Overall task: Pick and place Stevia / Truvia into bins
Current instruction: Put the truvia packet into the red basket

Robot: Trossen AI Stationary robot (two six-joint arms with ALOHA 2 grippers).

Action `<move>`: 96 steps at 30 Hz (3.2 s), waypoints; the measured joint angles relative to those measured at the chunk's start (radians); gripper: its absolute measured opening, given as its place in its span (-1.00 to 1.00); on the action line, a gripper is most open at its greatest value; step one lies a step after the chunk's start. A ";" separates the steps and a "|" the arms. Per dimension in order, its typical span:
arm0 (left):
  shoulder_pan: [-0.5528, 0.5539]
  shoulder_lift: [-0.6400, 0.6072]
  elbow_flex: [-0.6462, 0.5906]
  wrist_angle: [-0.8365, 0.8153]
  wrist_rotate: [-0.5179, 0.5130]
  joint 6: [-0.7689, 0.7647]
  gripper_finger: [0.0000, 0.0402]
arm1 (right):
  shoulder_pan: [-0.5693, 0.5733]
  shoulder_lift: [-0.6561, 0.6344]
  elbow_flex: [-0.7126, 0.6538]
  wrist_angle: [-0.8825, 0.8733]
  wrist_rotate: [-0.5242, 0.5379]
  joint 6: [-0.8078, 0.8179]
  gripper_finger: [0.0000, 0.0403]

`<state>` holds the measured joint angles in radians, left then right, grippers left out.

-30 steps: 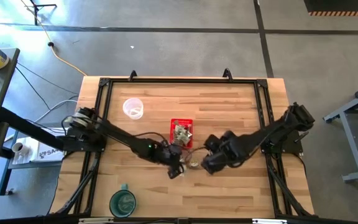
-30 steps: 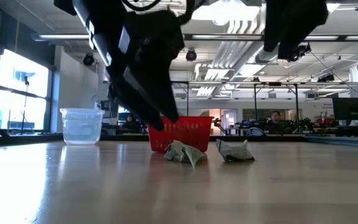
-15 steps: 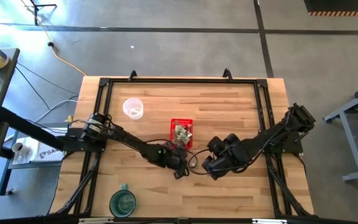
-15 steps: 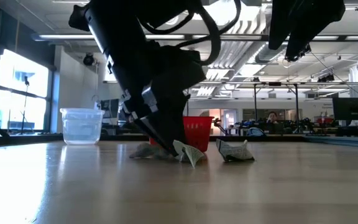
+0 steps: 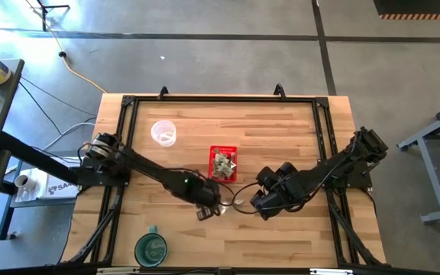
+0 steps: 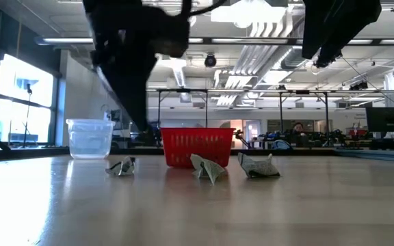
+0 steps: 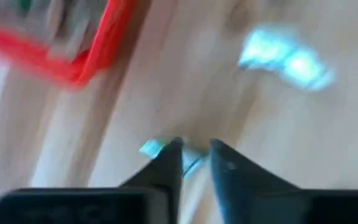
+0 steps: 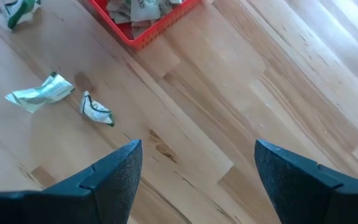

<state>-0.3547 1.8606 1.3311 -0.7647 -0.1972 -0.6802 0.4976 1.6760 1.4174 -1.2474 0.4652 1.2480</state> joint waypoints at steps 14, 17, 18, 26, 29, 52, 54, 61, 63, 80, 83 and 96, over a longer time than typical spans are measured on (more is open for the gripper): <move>0.024 -0.005 -0.047 -0.104 0.110 -0.337 0.45 | -0.002 0.000 0.000 -0.012 0.015 -0.016 0.49; 0.028 -0.003 -0.051 -0.042 0.110 -0.417 0.43 | -0.002 0.000 0.000 -0.013 0.037 -0.010 0.49; 0.028 0.001 -0.051 -0.023 0.108 -0.447 0.41 | -0.002 0.000 0.000 -0.013 0.043 -0.009 0.49; 0.028 0.059 -0.052 0.034 0.031 -0.540 0.22 | 0.001 0.000 0.000 -0.017 0.044 -0.007 0.49; 0.028 0.099 -0.049 0.031 0.041 -0.536 0.08 | 0.001 0.000 0.001 -0.023 0.040 -0.007 0.49; 0.068 -0.049 0.202 -0.186 -0.204 -0.075 -0.86 | 0.084 0.000 0.001 -0.076 0.005 0.007 0.49; 0.114 -0.045 0.189 -0.081 -0.201 0.035 -0.85 | 0.118 0.000 0.001 -0.062 -0.011 0.010 0.49; 0.214 -0.036 0.159 0.096 -0.205 0.212 -0.09 | 0.197 0.025 0.001 0.096 -0.037 -0.072 0.49; 0.226 -0.037 0.159 0.038 -0.198 0.207 0.16 | 0.190 0.047 0.001 0.103 -0.074 -0.080 0.49; -0.297 -0.166 0.088 -0.568 -0.252 -0.448 0.22 | -0.077 0.266 0.000 0.448 -0.272 -0.856 0.49; -0.375 -0.173 0.033 -0.573 -0.214 -0.620 0.17 | -0.123 0.293 0.000 0.480 -0.379 -0.945 0.49; -0.498 -0.171 -0.053 -0.575 -0.146 -0.873 0.17 | -0.215 0.389 0.002 0.491 -0.489 -0.987 -0.02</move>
<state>-0.8528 1.6894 1.2785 -1.3398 -0.3433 -1.5527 0.2830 2.0650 1.4189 -0.7569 -0.0241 0.2607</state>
